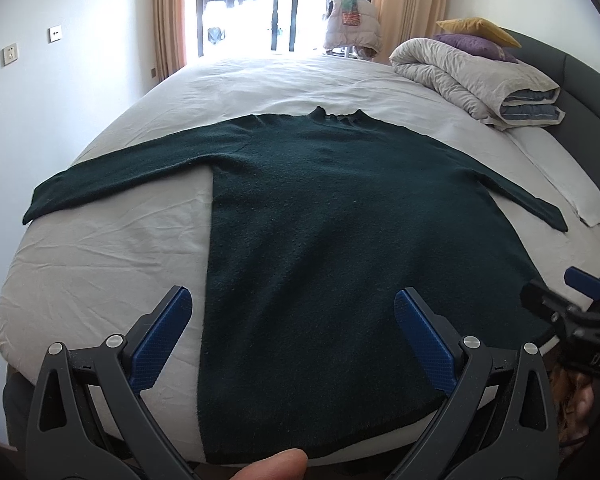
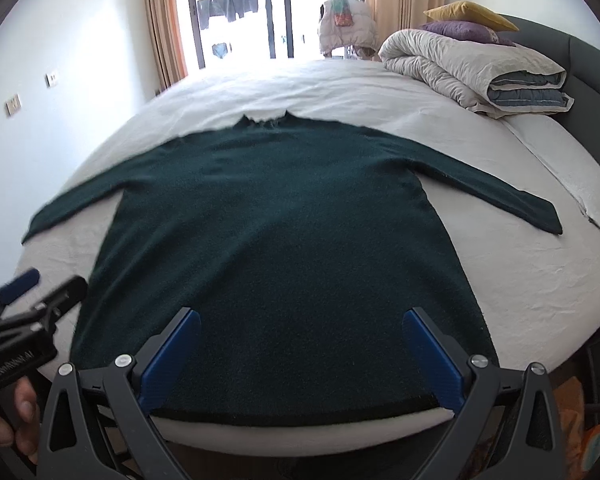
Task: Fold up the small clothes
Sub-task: 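Grasp a sweater sleeve with the right gripper and fold it across the body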
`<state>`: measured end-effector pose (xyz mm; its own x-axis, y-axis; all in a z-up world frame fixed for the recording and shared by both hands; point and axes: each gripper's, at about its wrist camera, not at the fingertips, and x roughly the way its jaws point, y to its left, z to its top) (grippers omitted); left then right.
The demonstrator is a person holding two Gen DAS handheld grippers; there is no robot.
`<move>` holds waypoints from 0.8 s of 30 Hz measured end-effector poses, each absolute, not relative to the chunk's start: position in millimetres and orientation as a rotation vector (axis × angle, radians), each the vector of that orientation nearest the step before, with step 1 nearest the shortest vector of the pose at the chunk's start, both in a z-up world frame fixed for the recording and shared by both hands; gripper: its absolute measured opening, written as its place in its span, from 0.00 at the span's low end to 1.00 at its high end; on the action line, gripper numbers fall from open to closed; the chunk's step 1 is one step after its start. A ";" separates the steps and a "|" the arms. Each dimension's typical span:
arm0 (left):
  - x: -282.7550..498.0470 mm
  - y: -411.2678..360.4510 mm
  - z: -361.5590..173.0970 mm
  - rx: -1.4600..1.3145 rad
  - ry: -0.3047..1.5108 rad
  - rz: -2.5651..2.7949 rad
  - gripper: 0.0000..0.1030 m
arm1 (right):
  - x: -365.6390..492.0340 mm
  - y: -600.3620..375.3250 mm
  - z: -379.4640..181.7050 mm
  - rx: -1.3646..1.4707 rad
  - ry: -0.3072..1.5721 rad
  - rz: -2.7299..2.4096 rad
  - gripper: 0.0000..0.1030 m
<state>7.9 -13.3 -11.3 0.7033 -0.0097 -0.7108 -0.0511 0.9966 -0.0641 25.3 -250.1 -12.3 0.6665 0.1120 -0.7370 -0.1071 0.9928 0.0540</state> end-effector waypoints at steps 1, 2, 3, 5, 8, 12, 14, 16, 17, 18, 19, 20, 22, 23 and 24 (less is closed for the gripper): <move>10.5 -14.7 -11.5 -0.087 0.787 0.007 1.00 | 26.8 -254.7 -10.2 0.024 0.816 0.133 1.00; 14.2 -15.1 -11.6 -0.091 0.782 -0.007 1.00 | 28.7 -263.5 -7.1 0.049 0.793 0.142 1.00; 17.9 -13.5 -11.5 -0.095 0.780 -0.015 1.00 | 30.6 -274.9 -4.8 0.079 0.767 0.147 1.00; 27.9 -14.7 -10.8 -0.088 0.771 -0.020 1.00 | 39.2 -309.2 -2.7 0.167 0.725 0.126 1.00; 44.7 -21.3 -8.0 -0.014 0.735 0.011 1.00 | 65.5 -381.0 -13.5 0.346 0.729 0.043 1.00; 71.6 -23.9 -7.5 0.004 0.702 0.011 1.00 | 99.7 -487.2 -39.6 0.597 0.726 -0.143 1.00; 87.8 -23.2 -12.0 -0.015 0.717 -0.010 1.00 | 117.0 -534.1 -57.9 0.742 0.725 -0.183 1.00; 104.1 -22.2 -19.4 -0.043 0.741 -0.010 1.00 | 132.6 -572.0 -78.4 0.876 0.738 -0.208 1.00; 110.5 -21.4 -22.7 -0.053 0.742 -0.004 1.00 | 139.8 -589.1 -89.1 0.941 0.742 -0.227 1.00; 116.5 -18.4 -25.8 -0.062 0.742 -0.005 1.00 | 146.9 -600.4 -98.7 0.994 0.738 -0.232 0.99; 121.4 -16.3 -28.5 -0.072 0.741 -0.005 1.00 | 153.4 -612.5 -108.0 1.048 0.728 -0.233 0.98; 127.1 -16.2 -31.4 -0.079 0.745 -0.004 1.00 | 157.7 -621.7 -113.1 1.091 0.713 -0.247 0.98; 137.6 -14.9 -38.6 -0.082 0.768 0.001 1.00 | 166.3 -635.7 -115.5 1.152 0.653 -0.246 0.97; 143.5 -15.4 -42.2 -0.079 0.784 0.002 1.00 | 171.8 -637.9 -116.5 1.168 0.642 -0.233 0.94; 149.7 -14.8 -46.4 -0.077 0.805 0.002 1.00 | 178.6 -639.9 -117.7 1.183 0.641 -0.224 0.93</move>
<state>149.7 -14.8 -46.4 0.6933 -0.0275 -0.7201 -0.0309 0.9972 -0.0679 178.6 -639.9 -117.7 0.8032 0.1629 -0.5730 0.4846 0.3807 0.7875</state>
